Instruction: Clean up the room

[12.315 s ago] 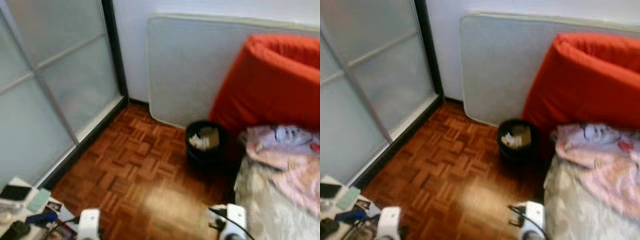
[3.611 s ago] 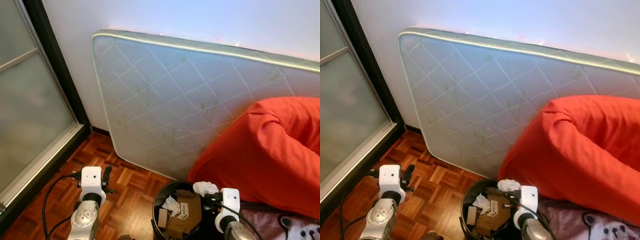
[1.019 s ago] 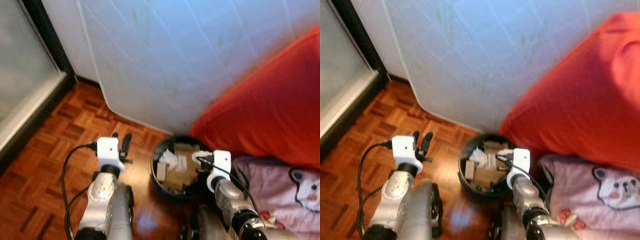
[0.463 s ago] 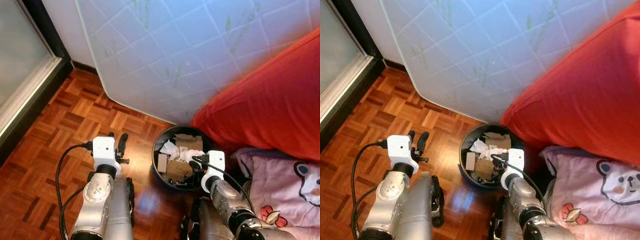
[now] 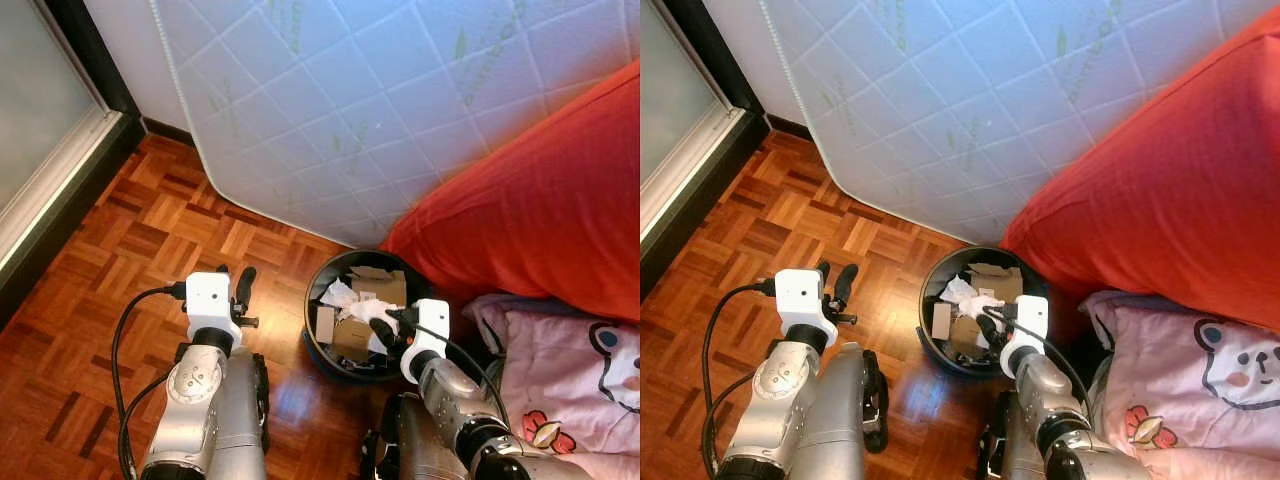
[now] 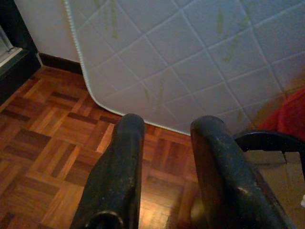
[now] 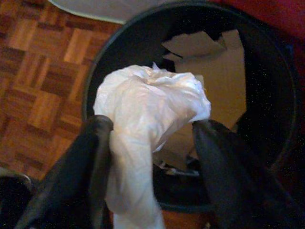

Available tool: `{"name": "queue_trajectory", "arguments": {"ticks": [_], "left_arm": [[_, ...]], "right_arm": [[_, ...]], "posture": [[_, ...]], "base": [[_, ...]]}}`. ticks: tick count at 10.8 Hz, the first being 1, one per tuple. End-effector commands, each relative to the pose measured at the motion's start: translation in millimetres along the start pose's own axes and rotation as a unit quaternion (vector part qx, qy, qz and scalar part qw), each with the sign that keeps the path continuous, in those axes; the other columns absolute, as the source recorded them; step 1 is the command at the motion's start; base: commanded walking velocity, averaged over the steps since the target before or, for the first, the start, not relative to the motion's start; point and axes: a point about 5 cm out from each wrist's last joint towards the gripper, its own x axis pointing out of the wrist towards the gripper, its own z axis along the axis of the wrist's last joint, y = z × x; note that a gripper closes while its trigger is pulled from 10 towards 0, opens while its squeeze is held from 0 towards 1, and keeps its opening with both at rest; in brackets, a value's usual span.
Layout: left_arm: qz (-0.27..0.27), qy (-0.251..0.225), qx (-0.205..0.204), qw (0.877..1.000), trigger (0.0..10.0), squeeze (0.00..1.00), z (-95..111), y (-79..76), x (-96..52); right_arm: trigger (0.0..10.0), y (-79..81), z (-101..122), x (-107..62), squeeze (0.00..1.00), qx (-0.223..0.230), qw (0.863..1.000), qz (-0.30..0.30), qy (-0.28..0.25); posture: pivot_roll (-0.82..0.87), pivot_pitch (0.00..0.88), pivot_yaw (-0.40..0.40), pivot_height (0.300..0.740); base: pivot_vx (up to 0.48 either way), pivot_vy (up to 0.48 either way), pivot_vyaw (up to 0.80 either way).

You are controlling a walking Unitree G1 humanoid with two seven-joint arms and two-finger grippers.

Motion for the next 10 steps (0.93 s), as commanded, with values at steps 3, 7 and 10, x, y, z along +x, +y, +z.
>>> {"name": "queue_trajectory", "arguments": {"ticks": [3,7,10], "left_arm": [[0.003,0.017,-0.003,1.000,10.0,0.00,-6.5,-2.5,-4.5],[0.002,0.020,-0.002,1.000,10.0,0.00,-7.0,-2.1,-5.5],[-0.003,0.024,0.002,1.000,10.0,0.00,-9.3,-0.6,-0.1]], "right_arm": [[10.0,-3.5,-5.5,-3.3,1.00,0.018,1.000,0.001,-0.005],[10.0,-4.5,-5.6,-4.1,1.00,-0.049,0.999,-0.014,-0.007],[10.0,-9.4,-6.7,-5.0,1.00,-0.048,0.998,-0.048,-0.003]], "posture": [[0.27,0.407,-0.105,0.627],[0.27,0.394,-0.103,0.627],[0.28,0.350,-0.085,0.627]], "base": [[0.000,0.000,0.00],[0.000,0.000,0.00],[0.000,0.000,0.00]]}}
